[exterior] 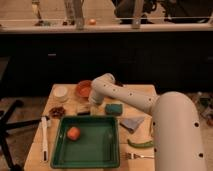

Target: Place eraser in paper cup

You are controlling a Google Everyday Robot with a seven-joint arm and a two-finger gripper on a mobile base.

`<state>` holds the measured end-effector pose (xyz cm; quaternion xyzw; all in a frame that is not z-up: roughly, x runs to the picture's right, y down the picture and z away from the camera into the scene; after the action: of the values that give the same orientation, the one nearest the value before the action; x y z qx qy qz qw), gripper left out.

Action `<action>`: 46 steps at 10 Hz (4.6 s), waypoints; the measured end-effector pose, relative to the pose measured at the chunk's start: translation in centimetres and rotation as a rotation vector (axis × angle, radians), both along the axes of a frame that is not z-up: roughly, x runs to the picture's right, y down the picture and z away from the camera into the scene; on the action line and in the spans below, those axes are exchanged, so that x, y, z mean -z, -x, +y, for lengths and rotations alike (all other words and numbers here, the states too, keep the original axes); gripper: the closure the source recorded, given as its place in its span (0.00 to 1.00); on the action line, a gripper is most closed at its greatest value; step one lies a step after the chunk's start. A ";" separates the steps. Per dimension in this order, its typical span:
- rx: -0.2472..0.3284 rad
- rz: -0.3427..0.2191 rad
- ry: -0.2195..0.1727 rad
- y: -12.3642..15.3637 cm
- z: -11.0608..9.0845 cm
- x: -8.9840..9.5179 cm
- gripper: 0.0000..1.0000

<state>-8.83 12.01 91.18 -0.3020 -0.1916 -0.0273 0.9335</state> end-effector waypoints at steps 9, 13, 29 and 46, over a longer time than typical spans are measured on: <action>0.003 -0.045 -0.029 0.1 -1.1 0.6 0.86; -0.025 -0.055 -0.076 -0.5 -2.6 1.3 0.86; -0.301 -0.394 -0.113 3.2 -11.1 11.8 0.86; -0.527 -0.601 -0.099 5.2 -14.0 11.6 0.86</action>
<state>-14.00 -2.02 79.60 -0.1758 -0.5253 0.1166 0.8243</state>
